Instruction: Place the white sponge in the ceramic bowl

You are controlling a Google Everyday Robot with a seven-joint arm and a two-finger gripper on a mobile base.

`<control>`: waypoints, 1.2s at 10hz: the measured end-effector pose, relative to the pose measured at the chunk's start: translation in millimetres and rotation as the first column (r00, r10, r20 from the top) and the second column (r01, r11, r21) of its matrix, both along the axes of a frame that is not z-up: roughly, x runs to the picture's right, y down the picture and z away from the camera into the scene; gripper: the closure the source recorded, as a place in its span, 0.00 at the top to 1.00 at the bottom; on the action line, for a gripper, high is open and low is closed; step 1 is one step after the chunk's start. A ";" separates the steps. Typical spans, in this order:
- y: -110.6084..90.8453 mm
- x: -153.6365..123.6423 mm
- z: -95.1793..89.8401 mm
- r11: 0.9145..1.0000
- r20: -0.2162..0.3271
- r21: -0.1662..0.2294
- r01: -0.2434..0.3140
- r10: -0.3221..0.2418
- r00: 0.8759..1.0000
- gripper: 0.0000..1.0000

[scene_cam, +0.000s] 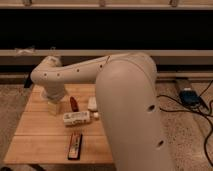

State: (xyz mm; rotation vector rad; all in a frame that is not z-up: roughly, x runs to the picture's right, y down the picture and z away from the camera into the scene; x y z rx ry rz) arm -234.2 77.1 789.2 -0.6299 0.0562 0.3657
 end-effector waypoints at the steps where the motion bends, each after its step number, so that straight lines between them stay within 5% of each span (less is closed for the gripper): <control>1: -6.7 14.9 32.1 1.000 -0.034 -0.017 -0.024 0.024 0.999 0.80; 4: -4.8 56.7 110.1 0.993 -0.134 -0.058 -0.105 0.097 0.986 0.80; 6: -3.0 84.7 139.2 0.984 -0.193 -0.069 -0.162 0.146 0.970 0.80; 8: -4.6 111.4 149.6 0.970 -0.247 -0.063 -0.234 0.212 0.945 0.80; 12: -18.1 118.7 139.0 0.956 -0.224 -0.038 -0.292 0.276 0.935 0.80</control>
